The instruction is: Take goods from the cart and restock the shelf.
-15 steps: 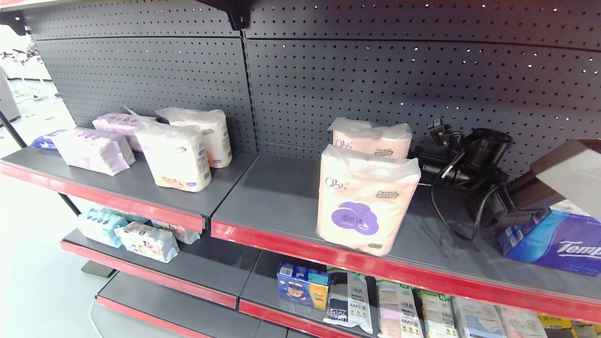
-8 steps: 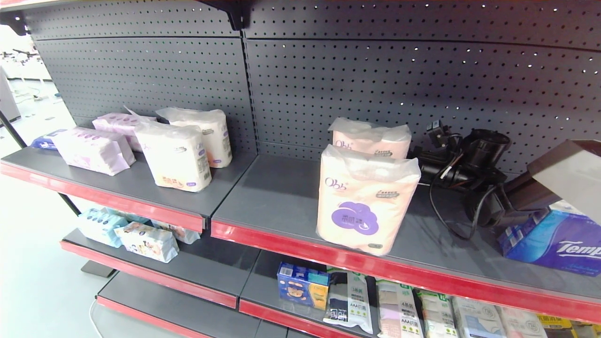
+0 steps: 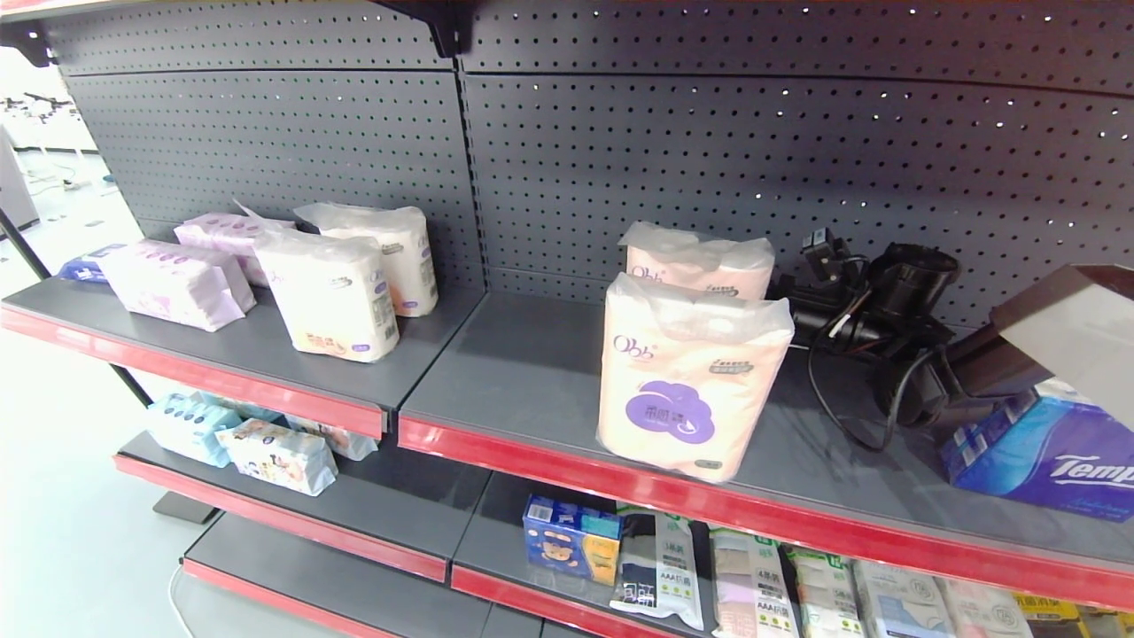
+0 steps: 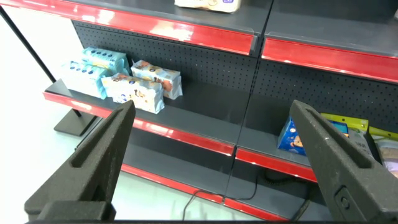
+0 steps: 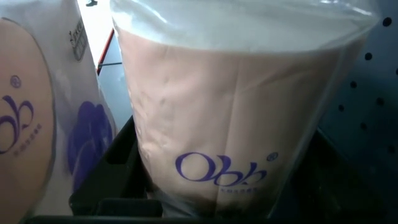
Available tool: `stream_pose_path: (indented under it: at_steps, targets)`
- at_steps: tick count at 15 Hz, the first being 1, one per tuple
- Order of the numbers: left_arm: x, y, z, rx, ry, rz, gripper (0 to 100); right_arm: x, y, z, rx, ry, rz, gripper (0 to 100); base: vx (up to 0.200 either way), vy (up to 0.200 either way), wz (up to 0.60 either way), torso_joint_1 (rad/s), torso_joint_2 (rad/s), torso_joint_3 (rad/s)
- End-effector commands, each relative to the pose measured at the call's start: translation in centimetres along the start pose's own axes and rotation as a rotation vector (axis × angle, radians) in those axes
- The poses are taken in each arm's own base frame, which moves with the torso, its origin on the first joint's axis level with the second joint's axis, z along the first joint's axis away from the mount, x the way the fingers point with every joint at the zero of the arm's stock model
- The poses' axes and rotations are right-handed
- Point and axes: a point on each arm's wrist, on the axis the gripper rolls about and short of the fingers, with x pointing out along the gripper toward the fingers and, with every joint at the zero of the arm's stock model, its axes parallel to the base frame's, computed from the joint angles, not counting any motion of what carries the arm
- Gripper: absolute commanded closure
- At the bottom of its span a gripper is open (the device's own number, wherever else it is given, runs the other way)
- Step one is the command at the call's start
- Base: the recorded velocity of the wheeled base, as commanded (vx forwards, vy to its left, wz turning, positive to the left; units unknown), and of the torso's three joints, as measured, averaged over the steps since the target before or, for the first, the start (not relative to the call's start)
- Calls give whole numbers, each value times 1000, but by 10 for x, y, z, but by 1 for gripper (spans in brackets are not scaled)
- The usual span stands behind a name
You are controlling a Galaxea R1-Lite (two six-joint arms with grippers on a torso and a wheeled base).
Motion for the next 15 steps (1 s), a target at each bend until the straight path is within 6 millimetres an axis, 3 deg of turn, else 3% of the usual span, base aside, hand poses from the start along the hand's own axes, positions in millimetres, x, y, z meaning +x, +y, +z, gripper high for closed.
stream_pose_path:
  at_steps: [1, 15]
  targets:
    - [0, 0, 0, 0, 0, 0, 0, 2, -2, 3, -14, -8, -4, 100, 0, 0, 0, 0, 0, 0]
    - [0, 0, 0, 0, 0, 0, 0, 0, -2, -5, -13, 0, 93, 100, 0, 0, 0, 0, 0, 0]
